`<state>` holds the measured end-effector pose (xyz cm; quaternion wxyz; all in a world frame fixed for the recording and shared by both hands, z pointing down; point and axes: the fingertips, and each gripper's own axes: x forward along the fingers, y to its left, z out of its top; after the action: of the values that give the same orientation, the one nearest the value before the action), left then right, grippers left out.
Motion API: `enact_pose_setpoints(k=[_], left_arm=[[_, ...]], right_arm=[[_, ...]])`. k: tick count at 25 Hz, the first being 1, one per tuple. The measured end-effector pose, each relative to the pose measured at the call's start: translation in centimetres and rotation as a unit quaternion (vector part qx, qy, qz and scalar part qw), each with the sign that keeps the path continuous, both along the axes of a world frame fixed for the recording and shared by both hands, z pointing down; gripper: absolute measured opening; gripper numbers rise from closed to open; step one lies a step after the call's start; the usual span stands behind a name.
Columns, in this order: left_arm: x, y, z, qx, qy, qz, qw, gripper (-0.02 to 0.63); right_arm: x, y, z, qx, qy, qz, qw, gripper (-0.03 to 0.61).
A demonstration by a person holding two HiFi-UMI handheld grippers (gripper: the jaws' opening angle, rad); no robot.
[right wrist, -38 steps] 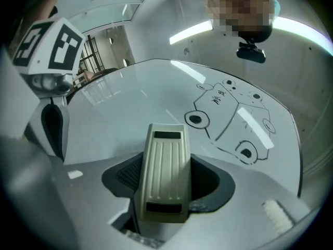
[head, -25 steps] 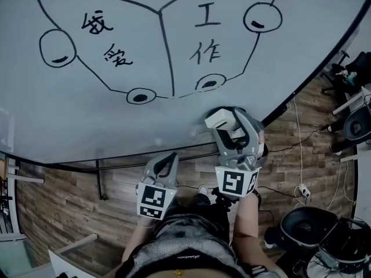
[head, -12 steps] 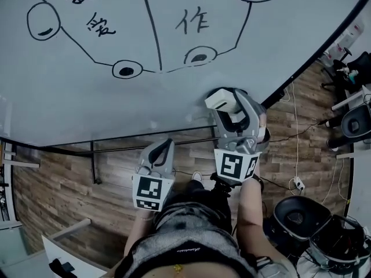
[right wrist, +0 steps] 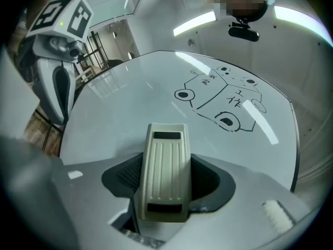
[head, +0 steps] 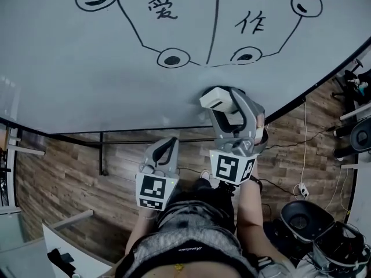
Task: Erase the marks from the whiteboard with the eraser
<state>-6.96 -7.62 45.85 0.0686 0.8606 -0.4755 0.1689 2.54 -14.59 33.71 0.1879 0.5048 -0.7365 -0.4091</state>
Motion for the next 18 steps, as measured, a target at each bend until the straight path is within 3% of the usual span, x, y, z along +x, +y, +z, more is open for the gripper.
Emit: enact_pose_setpoints(k=[4, 9, 14, 18], left_arm=[[-1.1, -0.7, -0.7, 0.014, 0.006, 0.004, 0.9999, 0.005], [-0.6, -2.0, -3.8, 0.068, 0.023, 0.015, 0.9973, 0.005], [0.6, -2.2, -6.2, 0.100, 0.059, 0.011, 0.9931, 0.005], [1.2, -2.1, -7.0, 0.111, 0.067, 0.011, 0.9915, 0.005]], right_arm=[[-1.6, 0.9, -0.5, -0.007, -0.003, -0.007, 1.000, 0.262], [-1.9, 2.2, -0.4, -0.036, -0.067, -0.010, 0.997, 0.261], [-0.9, 3.3, 0.1, -0.078, -0.172, -0.003, 0.982, 0.261], [-0.8, 3.9, 0.9, -0.099, -0.208, -0.001, 0.973, 0.259]])
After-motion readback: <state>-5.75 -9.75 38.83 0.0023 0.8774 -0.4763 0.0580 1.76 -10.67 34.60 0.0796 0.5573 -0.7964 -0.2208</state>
